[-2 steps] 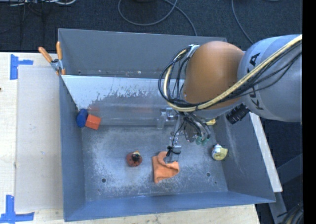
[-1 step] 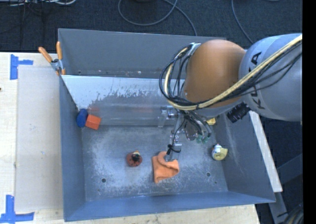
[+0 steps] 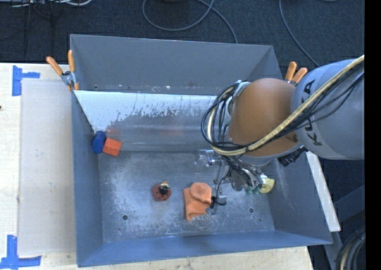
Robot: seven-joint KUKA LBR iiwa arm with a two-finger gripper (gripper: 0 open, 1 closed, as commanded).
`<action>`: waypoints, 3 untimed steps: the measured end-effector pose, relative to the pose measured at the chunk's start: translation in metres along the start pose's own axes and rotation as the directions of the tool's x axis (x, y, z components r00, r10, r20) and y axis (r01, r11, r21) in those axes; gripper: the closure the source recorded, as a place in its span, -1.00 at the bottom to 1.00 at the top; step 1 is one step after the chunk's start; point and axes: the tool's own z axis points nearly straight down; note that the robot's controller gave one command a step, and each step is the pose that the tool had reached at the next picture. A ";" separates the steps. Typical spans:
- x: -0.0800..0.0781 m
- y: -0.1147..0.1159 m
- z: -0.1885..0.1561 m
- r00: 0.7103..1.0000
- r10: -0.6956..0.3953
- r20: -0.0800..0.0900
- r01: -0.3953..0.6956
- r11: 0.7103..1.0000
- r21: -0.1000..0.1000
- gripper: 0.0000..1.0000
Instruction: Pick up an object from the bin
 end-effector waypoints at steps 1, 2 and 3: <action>0.013 -0.009 0.035 1.000 -0.022 -0.006 0.022 1.000 0.000 -1.00; 0.012 -0.002 0.039 0.993 0.117 -0.004 -0.117 0.993 0.000 -1.00; 0.012 -0.008 0.086 0.995 0.101 -0.005 -0.101 0.995 0.001 -1.00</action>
Offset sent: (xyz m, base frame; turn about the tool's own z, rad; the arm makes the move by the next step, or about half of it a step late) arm -0.0117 -0.0029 -0.0386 0.1164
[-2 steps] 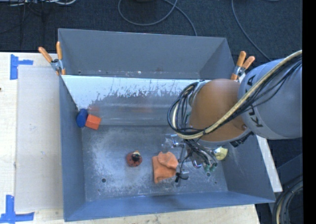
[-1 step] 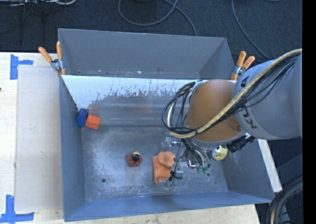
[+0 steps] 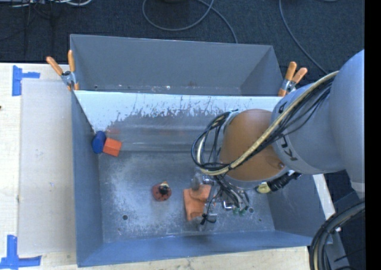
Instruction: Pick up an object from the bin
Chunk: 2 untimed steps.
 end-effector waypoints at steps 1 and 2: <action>0.000 -0.001 0.022 1.000 0.021 -0.003 -0.021 1.000 -0.002 1.00; 0.000 -0.002 0.021 1.000 0.024 -0.002 -0.024 1.000 -0.002 1.00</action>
Offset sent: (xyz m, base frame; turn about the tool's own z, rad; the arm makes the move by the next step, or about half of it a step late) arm 0.0000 0.0000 0.0000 0.0000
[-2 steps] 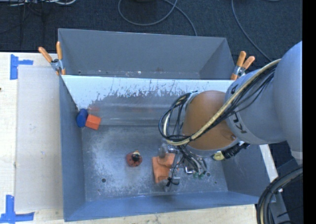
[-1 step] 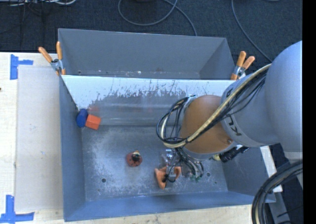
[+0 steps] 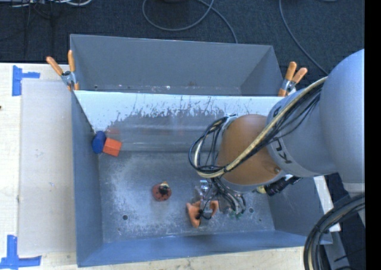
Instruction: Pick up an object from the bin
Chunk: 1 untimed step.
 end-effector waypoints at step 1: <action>0.000 0.000 -0.003 1.000 0.001 -0.001 -0.001 1.000 0.000 1.00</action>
Offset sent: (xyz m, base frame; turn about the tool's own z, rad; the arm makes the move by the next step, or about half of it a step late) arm 0.0002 0.0001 0.0169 0.0000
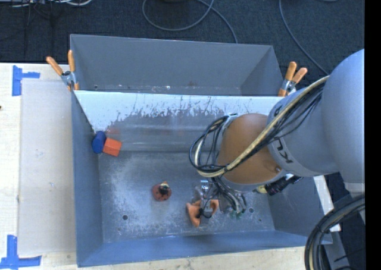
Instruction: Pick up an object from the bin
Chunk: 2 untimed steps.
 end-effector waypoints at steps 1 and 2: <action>0.000 0.000 -0.005 1.000 0.000 0.002 0.000 1.000 0.000 1.00; 0.002 0.000 -0.016 1.000 0.000 -0.005 0.000 1.000 0.001 1.00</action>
Offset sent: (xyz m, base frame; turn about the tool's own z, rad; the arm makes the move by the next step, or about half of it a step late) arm -0.0001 0.0001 0.0701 0.0000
